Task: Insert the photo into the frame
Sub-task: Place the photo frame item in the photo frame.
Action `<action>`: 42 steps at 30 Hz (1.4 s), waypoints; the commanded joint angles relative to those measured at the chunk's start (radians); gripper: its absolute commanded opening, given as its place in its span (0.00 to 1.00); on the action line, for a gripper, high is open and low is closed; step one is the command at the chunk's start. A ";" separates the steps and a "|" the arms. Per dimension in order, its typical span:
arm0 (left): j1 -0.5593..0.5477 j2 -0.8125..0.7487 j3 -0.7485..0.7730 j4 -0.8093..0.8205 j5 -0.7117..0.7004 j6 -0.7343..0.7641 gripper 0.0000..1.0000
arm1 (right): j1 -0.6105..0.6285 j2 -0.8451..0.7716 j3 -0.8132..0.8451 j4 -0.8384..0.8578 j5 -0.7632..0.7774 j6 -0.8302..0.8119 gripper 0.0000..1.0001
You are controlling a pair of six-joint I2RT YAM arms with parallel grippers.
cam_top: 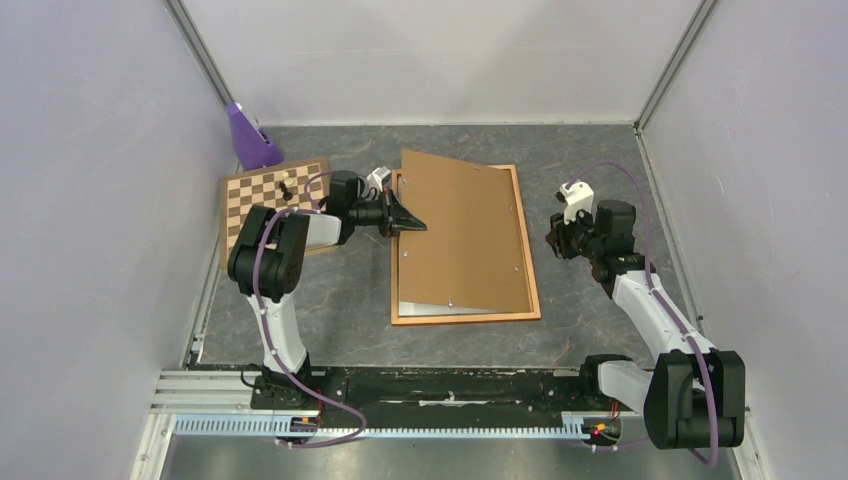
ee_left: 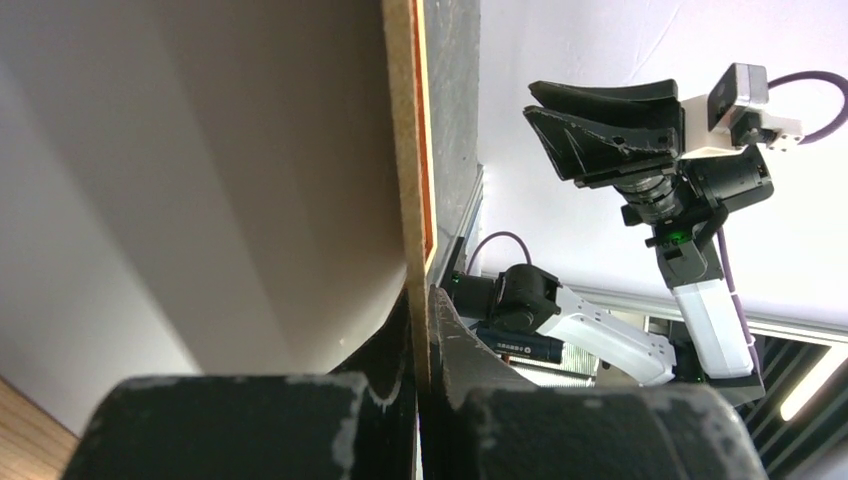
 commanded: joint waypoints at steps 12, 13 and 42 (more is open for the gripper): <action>-0.023 -0.013 -0.036 0.348 0.063 -0.171 0.02 | -0.009 -0.019 -0.011 0.033 -0.014 0.012 0.35; -0.027 -0.010 -0.035 0.340 0.062 -0.165 0.02 | -0.009 -0.020 -0.012 0.033 -0.014 0.012 0.35; 0.002 0.001 -0.005 0.137 0.047 -0.004 0.02 | -0.010 -0.031 -0.022 0.025 -0.034 0.001 0.35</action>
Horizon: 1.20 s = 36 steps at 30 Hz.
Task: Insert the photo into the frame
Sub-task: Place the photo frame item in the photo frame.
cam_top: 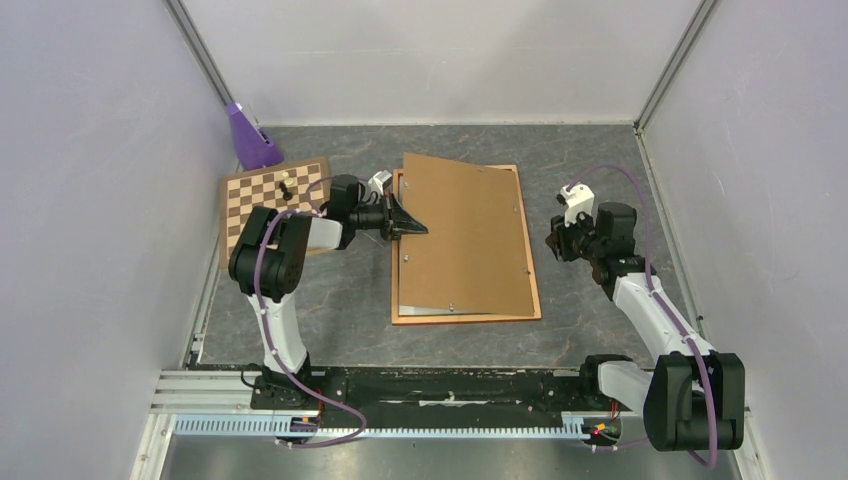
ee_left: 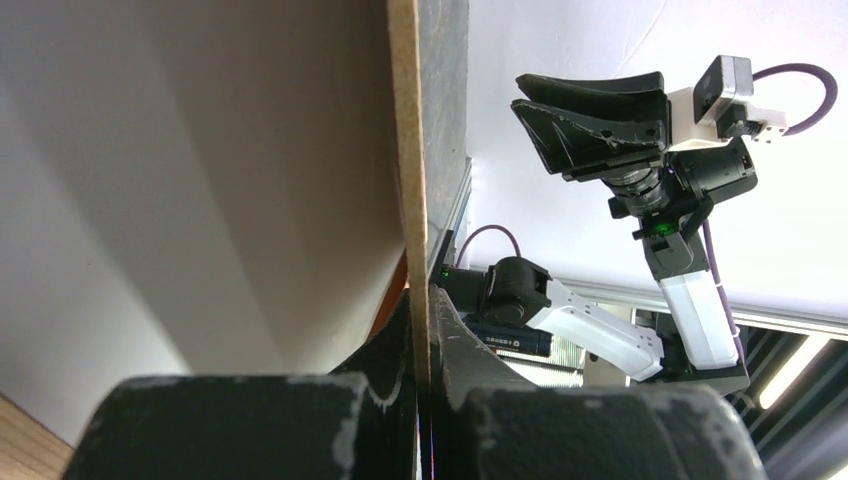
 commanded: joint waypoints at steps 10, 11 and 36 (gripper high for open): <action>0.020 -0.009 0.040 0.000 0.017 0.085 0.02 | -0.002 -0.023 -0.010 0.025 -0.042 -0.007 0.34; 0.020 -0.009 0.041 -0.003 0.015 0.088 0.02 | -0.003 -0.023 -0.010 0.025 -0.043 -0.011 0.34; 0.023 -0.019 -0.022 0.122 0.009 0.008 0.02 | -0.003 -0.011 -0.014 0.022 -0.048 -0.017 0.34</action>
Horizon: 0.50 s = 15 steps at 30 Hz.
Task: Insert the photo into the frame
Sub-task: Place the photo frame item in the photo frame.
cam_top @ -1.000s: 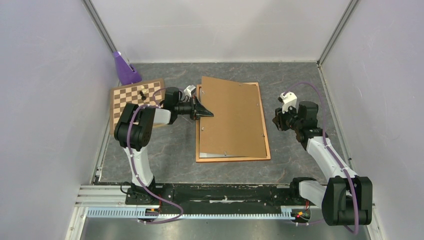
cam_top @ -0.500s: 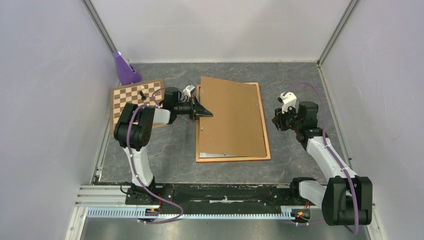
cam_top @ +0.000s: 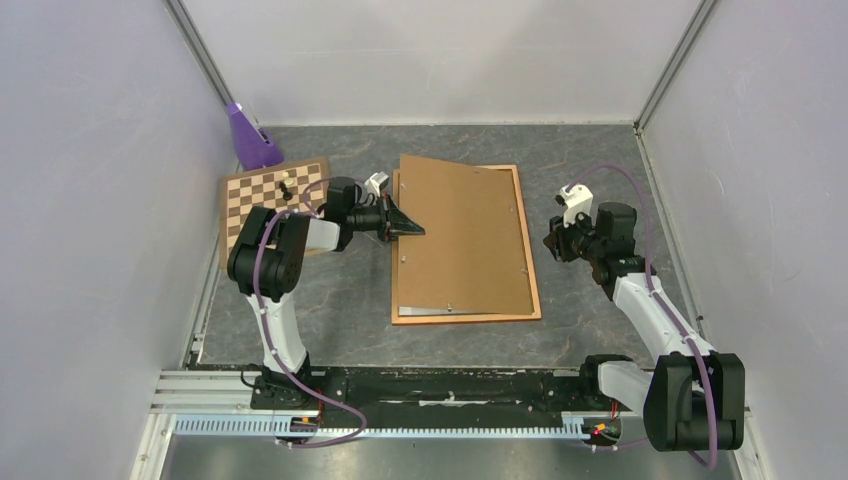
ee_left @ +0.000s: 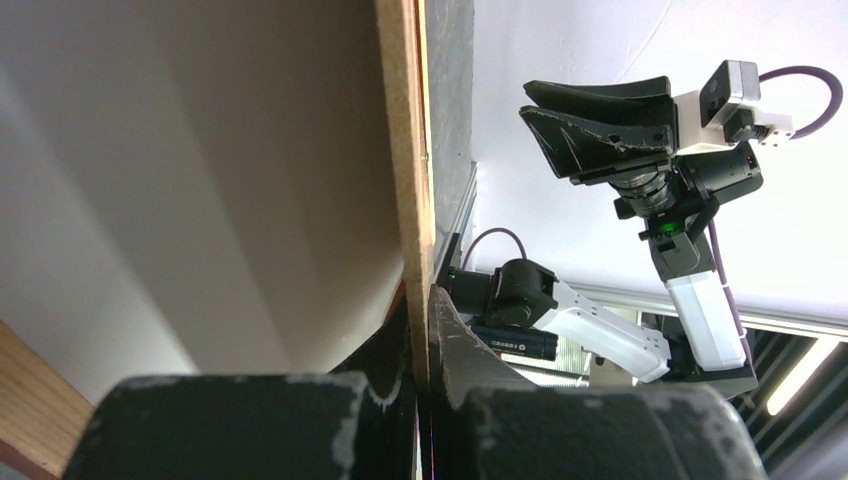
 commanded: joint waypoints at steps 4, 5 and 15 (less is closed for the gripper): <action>0.006 -0.012 -0.007 0.133 0.012 -0.031 0.02 | -0.003 -0.007 -0.012 0.022 -0.011 -0.013 0.34; 0.006 -0.007 -0.006 0.138 0.012 -0.034 0.02 | -0.003 -0.005 -0.012 0.022 -0.010 -0.014 0.34; 0.000 0.007 0.022 0.144 0.027 -0.033 0.02 | -0.003 -0.005 -0.012 0.021 -0.015 -0.011 0.34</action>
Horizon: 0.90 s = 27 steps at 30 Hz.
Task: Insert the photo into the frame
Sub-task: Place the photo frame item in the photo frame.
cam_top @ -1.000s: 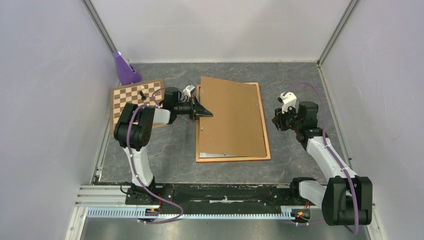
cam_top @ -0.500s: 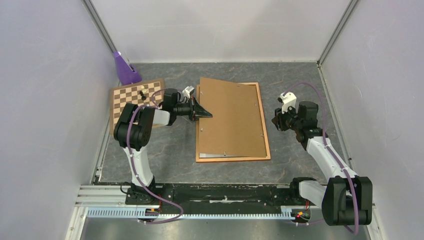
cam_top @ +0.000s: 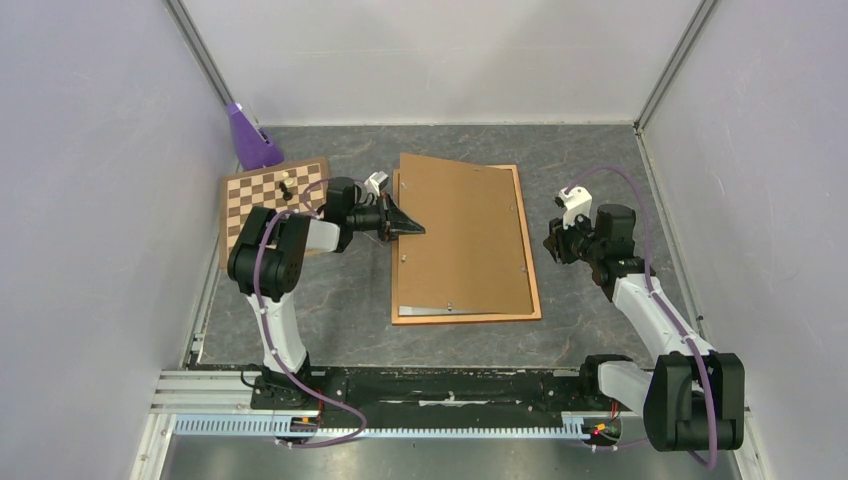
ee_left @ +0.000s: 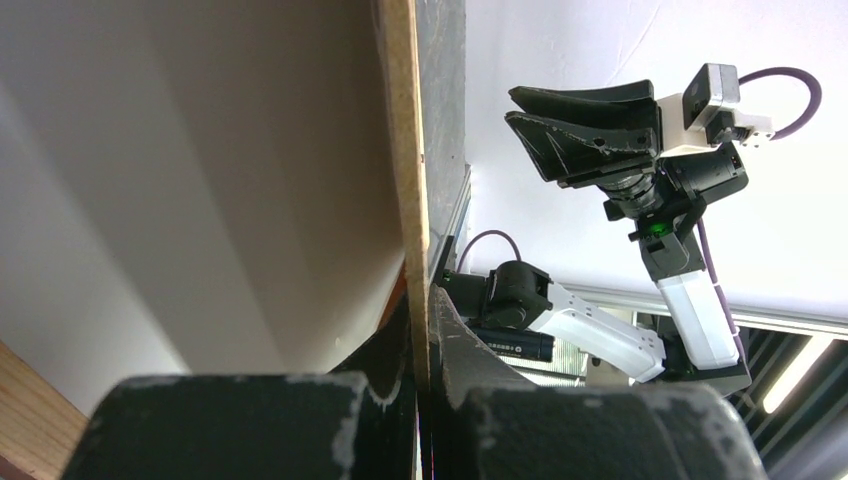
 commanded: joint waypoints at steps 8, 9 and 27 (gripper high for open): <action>-0.006 0.015 0.052 0.064 0.022 0.027 0.02 | -0.003 -0.010 -0.001 0.022 -0.016 -0.004 0.34; -0.006 0.019 0.054 0.064 0.022 0.025 0.02 | -0.003 -0.010 -0.001 0.022 -0.017 -0.004 0.34; -0.009 0.039 0.061 0.082 0.030 0.034 0.02 | -0.003 -0.010 -0.004 0.021 -0.016 -0.005 0.34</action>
